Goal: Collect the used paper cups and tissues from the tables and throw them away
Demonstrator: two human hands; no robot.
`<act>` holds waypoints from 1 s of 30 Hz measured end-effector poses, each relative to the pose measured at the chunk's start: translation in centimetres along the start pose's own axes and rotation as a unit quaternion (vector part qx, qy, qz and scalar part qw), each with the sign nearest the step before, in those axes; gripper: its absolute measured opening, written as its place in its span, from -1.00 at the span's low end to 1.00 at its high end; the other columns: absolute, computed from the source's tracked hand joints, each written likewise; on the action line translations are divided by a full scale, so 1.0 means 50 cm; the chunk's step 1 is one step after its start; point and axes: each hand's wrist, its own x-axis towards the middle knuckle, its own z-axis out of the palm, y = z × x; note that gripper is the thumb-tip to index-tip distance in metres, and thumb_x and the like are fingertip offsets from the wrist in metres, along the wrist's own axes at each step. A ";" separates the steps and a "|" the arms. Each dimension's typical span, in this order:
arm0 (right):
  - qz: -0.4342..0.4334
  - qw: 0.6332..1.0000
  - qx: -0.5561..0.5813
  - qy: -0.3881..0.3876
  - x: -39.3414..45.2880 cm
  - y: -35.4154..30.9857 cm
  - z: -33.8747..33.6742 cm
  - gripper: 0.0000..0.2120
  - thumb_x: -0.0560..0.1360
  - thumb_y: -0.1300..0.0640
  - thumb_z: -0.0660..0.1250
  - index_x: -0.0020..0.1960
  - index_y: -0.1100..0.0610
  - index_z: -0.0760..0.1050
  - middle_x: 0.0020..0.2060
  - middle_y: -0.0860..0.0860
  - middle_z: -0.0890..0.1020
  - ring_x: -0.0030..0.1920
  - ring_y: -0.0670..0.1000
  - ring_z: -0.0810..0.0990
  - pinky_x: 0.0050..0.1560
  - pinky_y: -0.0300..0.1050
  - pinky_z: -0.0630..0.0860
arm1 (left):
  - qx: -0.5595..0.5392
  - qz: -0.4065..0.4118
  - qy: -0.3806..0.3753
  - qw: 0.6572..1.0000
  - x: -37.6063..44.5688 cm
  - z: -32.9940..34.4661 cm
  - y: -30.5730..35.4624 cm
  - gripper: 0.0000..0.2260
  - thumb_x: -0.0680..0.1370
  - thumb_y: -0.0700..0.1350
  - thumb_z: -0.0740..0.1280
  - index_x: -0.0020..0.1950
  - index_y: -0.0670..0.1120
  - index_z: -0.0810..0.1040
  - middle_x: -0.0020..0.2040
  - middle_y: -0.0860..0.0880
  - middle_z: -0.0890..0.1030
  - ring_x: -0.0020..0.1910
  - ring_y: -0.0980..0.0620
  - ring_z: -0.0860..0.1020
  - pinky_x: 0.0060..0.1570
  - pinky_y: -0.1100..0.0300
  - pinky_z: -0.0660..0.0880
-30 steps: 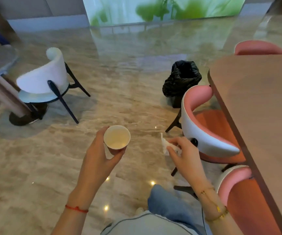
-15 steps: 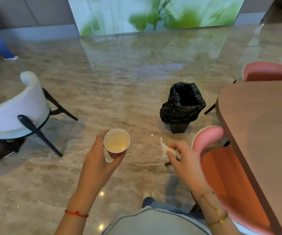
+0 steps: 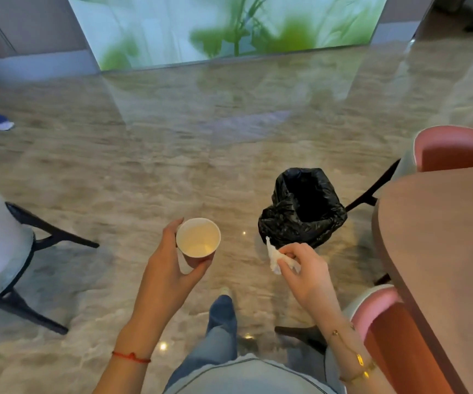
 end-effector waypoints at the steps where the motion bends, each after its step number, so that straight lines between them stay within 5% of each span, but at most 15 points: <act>1: -0.001 1.000 0.003 0.010 0.036 0.005 0.004 -0.89 0.49 0.19 0.36 0.01 0.07 0.55 -0.10 -0.08 0.54 -0.05 -0.09 0.51 -0.09 -0.26 0.39 | -0.002 0.010 -0.009 1.000 0.047 0.009 -0.005 -0.29 0.33 0.16 0.52 0.35 0.29 0.19 0.09 0.43 0.40 0.03 0.34 0.45 -0.12 0.45 0.40; 14: 0.117 0.982 0.016 0.148 0.440 0.081 -0.023 -0.90 0.51 0.19 0.33 0.01 0.06 0.54 -0.10 -0.09 0.55 -0.05 -0.13 0.53 -0.07 -0.30 0.46 | 0.019 0.120 -0.163 0.979 0.629 0.211 0.037 -0.35 0.37 0.08 0.53 0.33 0.12 0.24 0.15 0.13 0.43 0.05 0.11 0.45 -0.14 0.24 0.41; 18: 0.179 0.974 0.010 0.141 0.518 0.152 -0.030 -0.89 0.50 0.21 0.32 -0.01 0.06 0.54 -0.11 -0.09 0.56 -0.05 -0.12 0.53 -0.05 -0.21 0.50 | 0.005 0.131 -0.225 0.966 0.748 0.336 0.055 -0.35 0.36 0.06 0.56 0.33 0.04 0.30 0.21 0.08 0.45 0.14 0.08 0.45 0.00 0.21 0.43; 23: 0.229 0.963 0.007 0.139 0.637 0.265 -0.064 -0.92 0.51 0.21 0.32 -0.02 0.08 0.54 -0.10 -0.07 0.56 -0.05 -0.08 0.54 -0.02 -0.13 0.53 | -0.005 0.131 -0.279 0.951 0.880 0.510 0.090 -0.38 0.34 0.08 0.56 0.21 0.23 0.21 0.10 0.28 0.37 0.07 0.18 0.41 -0.18 0.42 0.35; 30: 0.277 0.956 -0.009 0.099 0.798 0.411 -0.103 -0.90 0.53 0.16 0.29 0.04 0.10 0.52 -0.03 -0.03 0.56 -0.03 -0.06 0.52 -0.01 -0.14 0.51 | 0.011 0.088 -0.304 0.948 1.012 0.716 0.131 -0.32 0.37 0.04 0.56 0.36 -0.03 0.30 0.25 0.00 0.48 0.19 -0.03 0.48 0.04 0.13 0.46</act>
